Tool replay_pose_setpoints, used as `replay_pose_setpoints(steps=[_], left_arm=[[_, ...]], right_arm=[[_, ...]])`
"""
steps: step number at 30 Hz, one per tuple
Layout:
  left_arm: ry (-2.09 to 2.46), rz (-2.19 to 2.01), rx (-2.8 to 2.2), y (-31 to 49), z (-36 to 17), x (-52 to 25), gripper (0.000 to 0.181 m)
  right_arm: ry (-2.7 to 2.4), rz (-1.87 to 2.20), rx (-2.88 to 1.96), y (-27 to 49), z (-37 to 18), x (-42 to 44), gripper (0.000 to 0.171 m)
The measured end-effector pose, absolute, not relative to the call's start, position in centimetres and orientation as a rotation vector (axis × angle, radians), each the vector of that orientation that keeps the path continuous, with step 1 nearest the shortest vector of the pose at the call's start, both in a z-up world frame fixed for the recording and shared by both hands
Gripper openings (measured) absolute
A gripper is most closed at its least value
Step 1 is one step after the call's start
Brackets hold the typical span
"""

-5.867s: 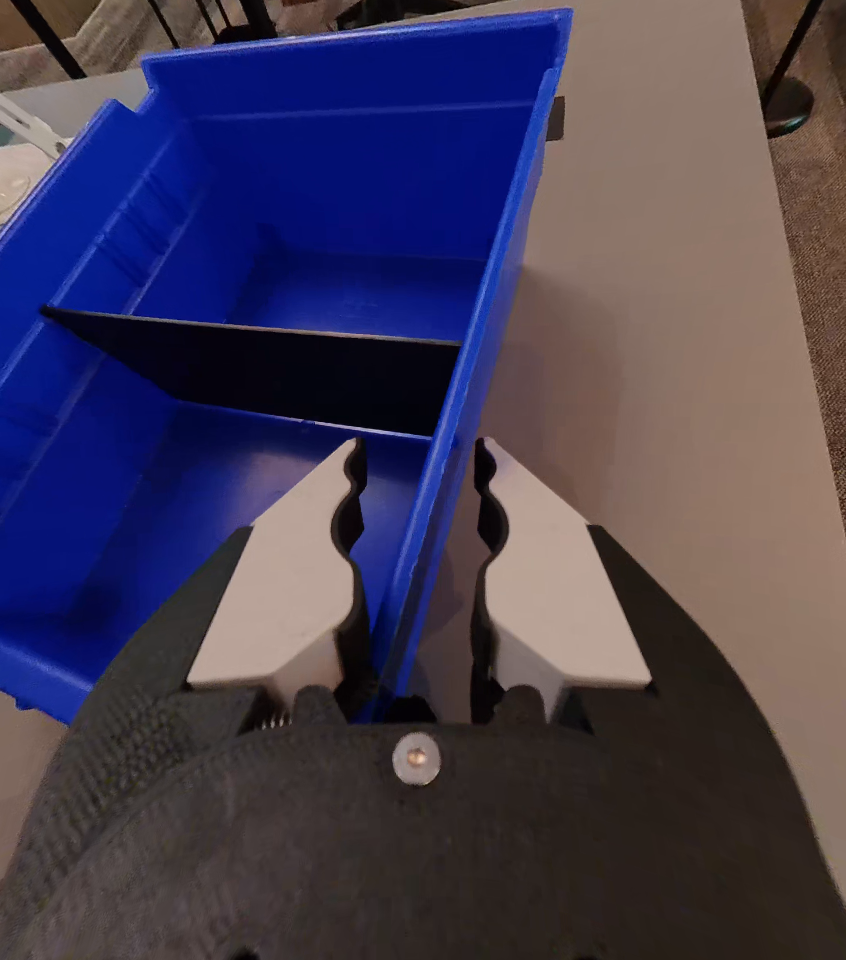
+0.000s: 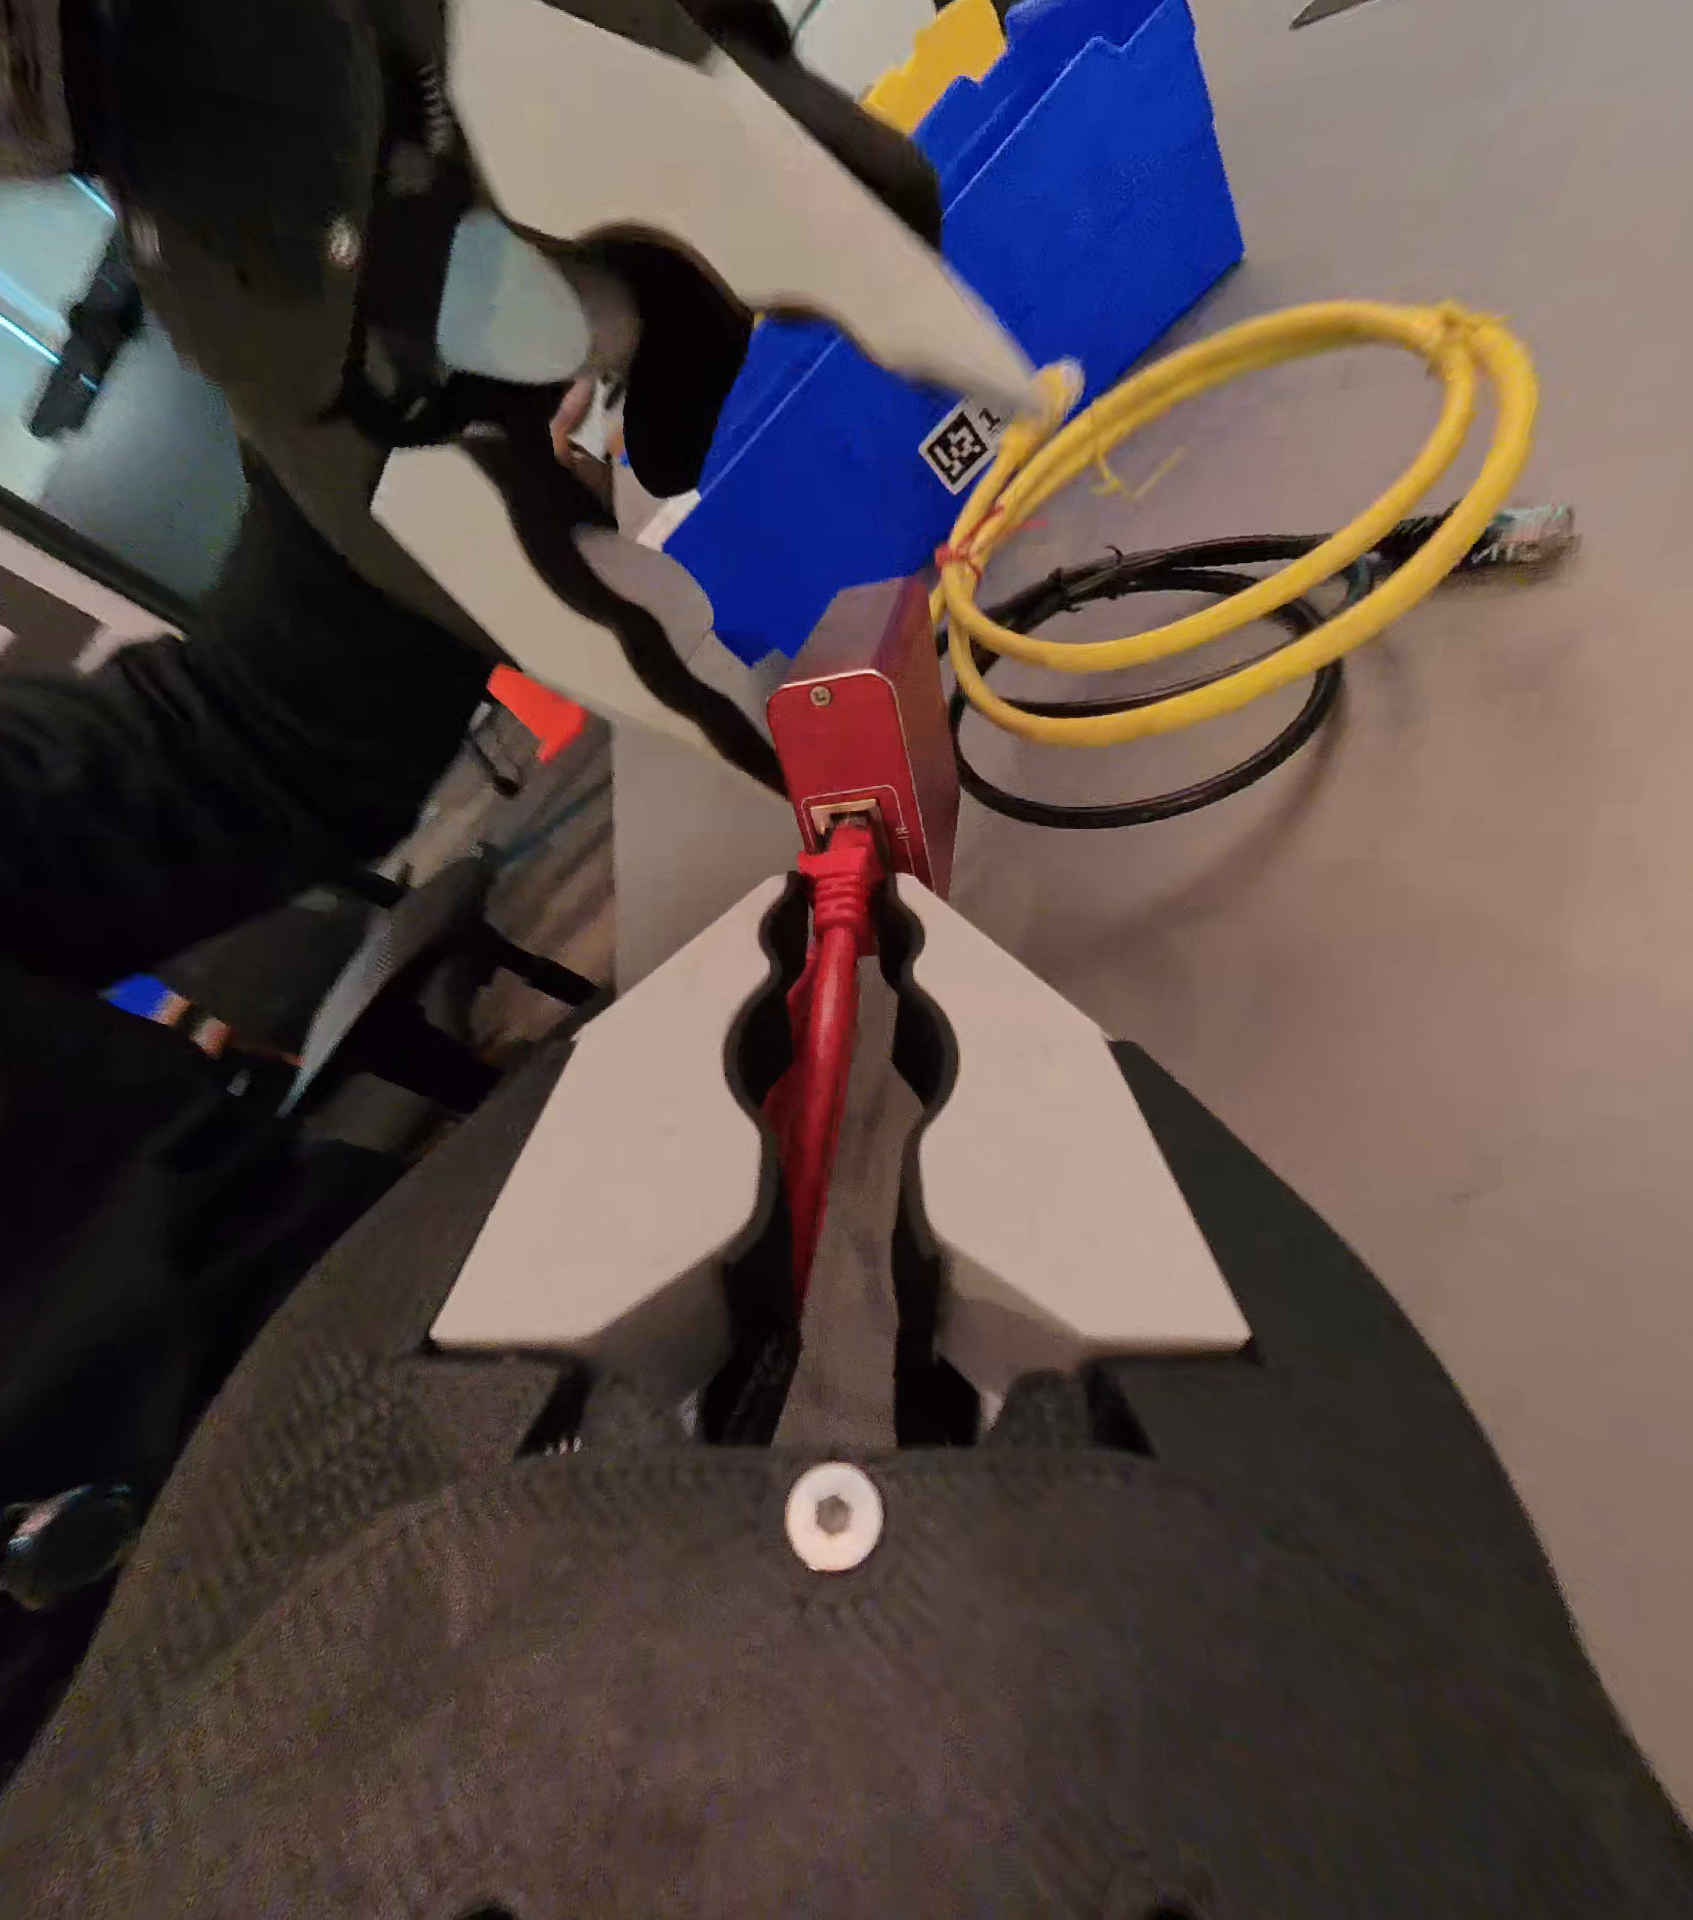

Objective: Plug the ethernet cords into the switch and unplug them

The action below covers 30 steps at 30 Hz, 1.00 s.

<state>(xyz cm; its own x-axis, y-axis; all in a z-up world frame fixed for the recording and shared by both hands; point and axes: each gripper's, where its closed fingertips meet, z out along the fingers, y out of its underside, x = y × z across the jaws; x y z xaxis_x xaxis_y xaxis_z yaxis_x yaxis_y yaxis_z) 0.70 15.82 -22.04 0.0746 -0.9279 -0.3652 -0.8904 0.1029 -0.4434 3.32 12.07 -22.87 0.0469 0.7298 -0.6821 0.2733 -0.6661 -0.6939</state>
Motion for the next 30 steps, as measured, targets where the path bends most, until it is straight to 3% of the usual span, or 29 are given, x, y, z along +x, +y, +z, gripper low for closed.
replay_pose_setpoints(steps=[7,12,16,20,22,30], left_arm=[[1.685,0.337,-1.569,15.6,-23.3,0.7,0.096],[1.556,0.631,-1.391,17.4,-23.2,0.6,0.092],[1.584,0.608,-1.373,16.8,-23.3,1.6,0.082],[1.638,0.473,-1.487,16.2,-23.8,1.4,0.083],[1.648,0.403,-1.577,16.2,-23.8,0.8,0.083],[1.806,-0.061,-1.911,13.4,-23.9,0.1,0.083]], right_arm=[[-0.799,1.881,-1.930,12.4,-21.2,3.4,0.011],[-0.731,1.996,-1.898,11.5,-20.0,3.0,0.011],[-0.773,1.962,-1.904,10.7,-20.2,2.6,0.011],[-0.923,1.774,-1.847,10.7,-20.0,2.4,0.012],[-0.990,1.611,-1.816,11.4,-19.7,2.7,0.029],[-1.382,0.943,-1.618,11.5,-16.8,4.1,0.006]])
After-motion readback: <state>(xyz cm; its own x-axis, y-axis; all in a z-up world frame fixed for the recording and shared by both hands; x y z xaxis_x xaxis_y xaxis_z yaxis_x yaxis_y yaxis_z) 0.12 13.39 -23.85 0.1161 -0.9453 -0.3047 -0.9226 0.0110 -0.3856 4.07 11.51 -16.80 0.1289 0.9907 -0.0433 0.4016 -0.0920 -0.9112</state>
